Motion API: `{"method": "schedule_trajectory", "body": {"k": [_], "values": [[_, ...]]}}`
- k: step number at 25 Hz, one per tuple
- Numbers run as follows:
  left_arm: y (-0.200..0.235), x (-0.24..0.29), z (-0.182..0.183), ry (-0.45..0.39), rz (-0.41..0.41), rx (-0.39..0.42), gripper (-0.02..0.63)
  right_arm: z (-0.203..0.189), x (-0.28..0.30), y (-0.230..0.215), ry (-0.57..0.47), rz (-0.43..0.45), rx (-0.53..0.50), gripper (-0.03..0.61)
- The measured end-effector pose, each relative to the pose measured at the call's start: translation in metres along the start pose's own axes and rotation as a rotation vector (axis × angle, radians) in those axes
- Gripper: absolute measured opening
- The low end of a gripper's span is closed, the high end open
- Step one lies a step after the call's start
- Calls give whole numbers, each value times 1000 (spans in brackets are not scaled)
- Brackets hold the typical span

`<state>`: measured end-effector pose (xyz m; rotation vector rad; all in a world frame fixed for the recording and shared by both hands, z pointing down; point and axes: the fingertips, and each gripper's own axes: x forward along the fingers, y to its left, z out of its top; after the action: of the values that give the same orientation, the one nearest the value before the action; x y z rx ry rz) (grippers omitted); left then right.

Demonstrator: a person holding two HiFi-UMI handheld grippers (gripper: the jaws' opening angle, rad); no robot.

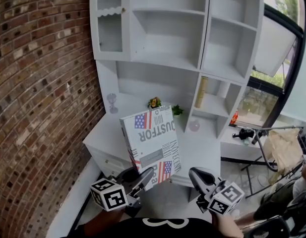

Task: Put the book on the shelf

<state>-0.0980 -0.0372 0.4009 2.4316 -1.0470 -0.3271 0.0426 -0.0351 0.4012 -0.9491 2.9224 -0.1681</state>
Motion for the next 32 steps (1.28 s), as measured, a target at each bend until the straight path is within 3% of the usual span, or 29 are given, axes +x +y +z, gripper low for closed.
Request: {"method": "schedule_trajectory", "body": {"k": [17, 32], "values": [[73, 91, 70, -74, 72, 40, 146, 32, 87, -106, -42, 78, 9, 12], [117, 181, 160, -183, 171, 196, 147, 69, 136, -208, -117, 117, 19, 11]]}}
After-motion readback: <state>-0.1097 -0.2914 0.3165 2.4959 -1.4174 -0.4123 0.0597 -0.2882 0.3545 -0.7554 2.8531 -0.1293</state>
